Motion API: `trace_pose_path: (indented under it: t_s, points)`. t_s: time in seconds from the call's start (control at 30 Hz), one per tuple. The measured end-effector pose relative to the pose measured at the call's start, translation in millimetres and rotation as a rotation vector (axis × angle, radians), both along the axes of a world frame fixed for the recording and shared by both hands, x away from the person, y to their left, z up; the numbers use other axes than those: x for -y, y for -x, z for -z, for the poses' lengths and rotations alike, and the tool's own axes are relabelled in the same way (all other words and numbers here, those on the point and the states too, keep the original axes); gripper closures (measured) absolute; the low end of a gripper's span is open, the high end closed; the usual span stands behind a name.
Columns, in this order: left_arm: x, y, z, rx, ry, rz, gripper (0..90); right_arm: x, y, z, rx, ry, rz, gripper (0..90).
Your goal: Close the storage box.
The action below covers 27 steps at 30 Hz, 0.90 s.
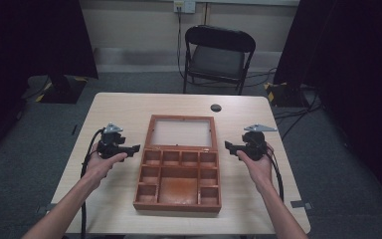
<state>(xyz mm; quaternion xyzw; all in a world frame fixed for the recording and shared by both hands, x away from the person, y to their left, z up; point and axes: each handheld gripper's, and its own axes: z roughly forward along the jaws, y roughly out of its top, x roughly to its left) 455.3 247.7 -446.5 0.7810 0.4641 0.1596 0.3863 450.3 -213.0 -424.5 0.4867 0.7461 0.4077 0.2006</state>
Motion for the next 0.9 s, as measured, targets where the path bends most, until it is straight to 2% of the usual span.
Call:
trace_pose_path:
  t_s: [0.1,0.13,0.2,0.23,0.3,0.33,0.37,0.47,0.5,0.53,0.6,0.73,0.77,0.8,0.83,0.9]
  points:
    - [5.4,-5.6,-6.2,0.025,0.023,-0.002,25.1,-5.6,-7.6,-3.5,0.001,-0.006,-0.018,20.0]
    - [8.1,-9.0,-8.5,0.023,0.048,0.004,25.0,-9.3,-12.0,-4.7,0.004,-0.015,-0.028,20.0]
    - [9.0,-10.7,-9.3,0.020,0.062,0.007,24.7,-11.4,-14.1,-4.5,0.002,-0.011,-0.034,20.1]
    - [13.4,-15.1,-8.9,0.014,0.084,0.006,24.7,-15.5,-17.9,-2.0,-0.001,-0.009,-0.043,20.2]
    - [15.9,-17.7,-8.9,0.017,0.071,0.004,24.6,-16.5,-19.4,-0.8,-0.007,-0.011,-0.047,19.9]
    - [17.6,-20.1,-8.3,0.017,0.083,0.005,24.8,-17.2,-21.1,1.0,-0.008,-0.026,-0.043,20.1]
    - [20.3,-23.9,-6.5,0.010,0.095,0.010,24.8,-19.6,-27.3,6.2,-0.038,-0.018,-0.051,19.1]
    - [24.7,-31.2,-1.4,-0.001,0.107,0.013,23.6,-23.6,-31.7,9.4,-0.047,0.002,-0.062,18.3]
    - [25.7,-37.0,3.1,-0.011,0.085,0.012,22.4,-25.6,-33.1,10.5,-0.052,0.010,-0.071,18.1]
    - [25.7,-37.0,3.1,-0.011,0.085,0.012,22.0,-25.6,-33.1,10.5,-0.052,0.010,-0.071,18.1]
    - [26.2,-42.1,7.8,-0.039,0.088,0.006,21.9,-30.6,-39.2,13.3,-0.061,0.018,-0.078,17.6]
    - [28.3,-51.1,13.5,-0.072,0.067,0.001,21.9,-38.9,-54.7,22.0,-0.090,-0.019,-0.074,17.5]
    - [30.7,-53.6,14.4,-0.077,0.083,-0.003,21.9,-42.7,-60.8,27.3,-0.105,-0.012,-0.076,17.5]
    - [30.7,-53.6,14.4,-0.077,0.083,-0.003,22.1,-42.7,-60.8,27.3,-0.105,-0.012,-0.076,17.5]
    - [32.2,-56.2,15.2,-0.081,0.090,-0.006,22.6,-45.4,-68.0,33.0,-0.126,-0.013,-0.072,17.7]
    - [32.8,-57.5,16.0,-0.080,0.083,-0.011,24.0,-44.8,-72.0,35.8,-0.123,-0.043,-0.053,18.5]
